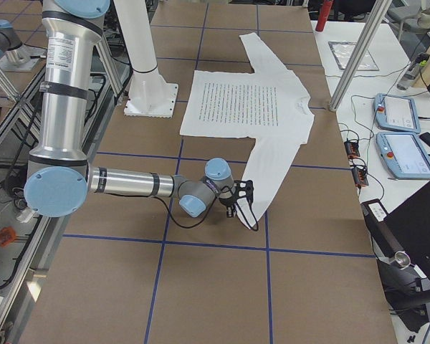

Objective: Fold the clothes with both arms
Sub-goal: 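Grasp the sleeve cuff nearest the right gripper and lift it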

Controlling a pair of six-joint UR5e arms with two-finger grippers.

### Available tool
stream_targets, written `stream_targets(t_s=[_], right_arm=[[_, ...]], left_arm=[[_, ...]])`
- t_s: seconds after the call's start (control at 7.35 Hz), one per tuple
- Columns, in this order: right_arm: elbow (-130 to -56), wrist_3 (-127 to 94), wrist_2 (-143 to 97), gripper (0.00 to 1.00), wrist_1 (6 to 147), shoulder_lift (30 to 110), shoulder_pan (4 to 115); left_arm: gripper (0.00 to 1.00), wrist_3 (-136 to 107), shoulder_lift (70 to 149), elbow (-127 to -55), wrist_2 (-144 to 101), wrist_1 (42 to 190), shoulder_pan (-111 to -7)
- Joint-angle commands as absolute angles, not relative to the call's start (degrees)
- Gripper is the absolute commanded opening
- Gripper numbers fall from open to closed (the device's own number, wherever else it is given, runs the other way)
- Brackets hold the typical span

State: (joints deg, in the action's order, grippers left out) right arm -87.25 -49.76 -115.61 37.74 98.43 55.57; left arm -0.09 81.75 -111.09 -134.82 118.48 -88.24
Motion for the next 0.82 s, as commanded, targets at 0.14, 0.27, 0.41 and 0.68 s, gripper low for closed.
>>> stream_targets(t_s=[0.14, 0.27, 0.41, 0.68], right_arm=[[-93.49, -49.57, -116.27, 0.00, 42.24, 97.13, 58.60], [-97.52, -49.48, -116.19, 0.00, 50.02, 93.38, 60.02], [-100.78, -49.48, -115.50, 0.00, 58.36, 88.64, 60.29], [-101.60, -50.01, -111.99, 0.00, 73.84, 74.17, 59.25]], left_arm=[[1.00, -0.09, 81.56, -111.09, -134.82, 118.48, -88.24], [1.00, -0.09, 81.56, -111.09, -134.82, 118.48, -88.24], [1.00, -0.09, 81.56, -111.09, -134.82, 118.48, -88.24], [1.00, -0.09, 81.56, -111.09, -134.82, 118.48, -88.24]])
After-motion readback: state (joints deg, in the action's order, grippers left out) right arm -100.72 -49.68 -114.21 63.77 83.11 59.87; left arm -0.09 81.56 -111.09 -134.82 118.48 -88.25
